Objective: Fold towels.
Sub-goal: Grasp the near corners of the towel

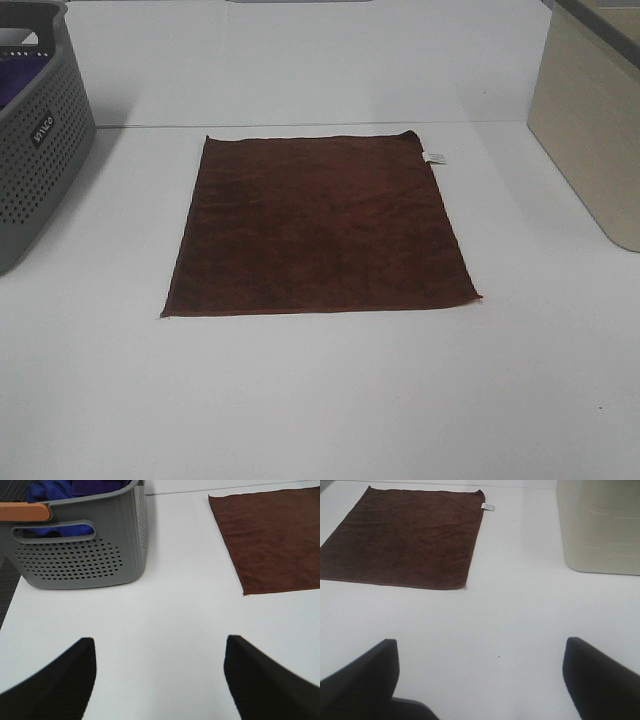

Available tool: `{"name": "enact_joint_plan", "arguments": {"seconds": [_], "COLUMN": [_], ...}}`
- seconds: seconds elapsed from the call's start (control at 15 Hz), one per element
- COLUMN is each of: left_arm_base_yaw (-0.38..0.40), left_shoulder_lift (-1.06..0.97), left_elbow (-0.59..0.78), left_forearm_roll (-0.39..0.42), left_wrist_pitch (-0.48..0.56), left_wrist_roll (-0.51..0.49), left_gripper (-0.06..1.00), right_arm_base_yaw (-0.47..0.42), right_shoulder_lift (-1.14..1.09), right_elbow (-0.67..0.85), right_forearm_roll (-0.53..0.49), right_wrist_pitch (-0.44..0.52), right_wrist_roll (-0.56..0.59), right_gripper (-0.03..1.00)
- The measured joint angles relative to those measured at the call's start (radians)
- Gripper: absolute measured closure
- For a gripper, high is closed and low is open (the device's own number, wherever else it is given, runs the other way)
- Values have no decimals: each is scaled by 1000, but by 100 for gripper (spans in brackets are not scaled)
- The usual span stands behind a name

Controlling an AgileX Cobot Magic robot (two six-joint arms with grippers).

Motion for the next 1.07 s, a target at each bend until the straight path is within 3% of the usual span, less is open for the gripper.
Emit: {"name": "enact_joint_plan", "arguments": {"seconds": [1.07], "left_arm_base_yaw": [0], "left_shoulder_lift": [0], "left_elbow": [0], "left_forearm_roll": [0], "left_wrist_pitch": [0], "left_wrist_roll": [0], "left_gripper": [27], "right_arm_base_yaw": [0], "right_shoulder_lift": [0], "right_elbow": [0], "right_forearm_roll": [0], "right_wrist_pitch": [0], "right_wrist_roll": [0], "right_gripper": [11]}}
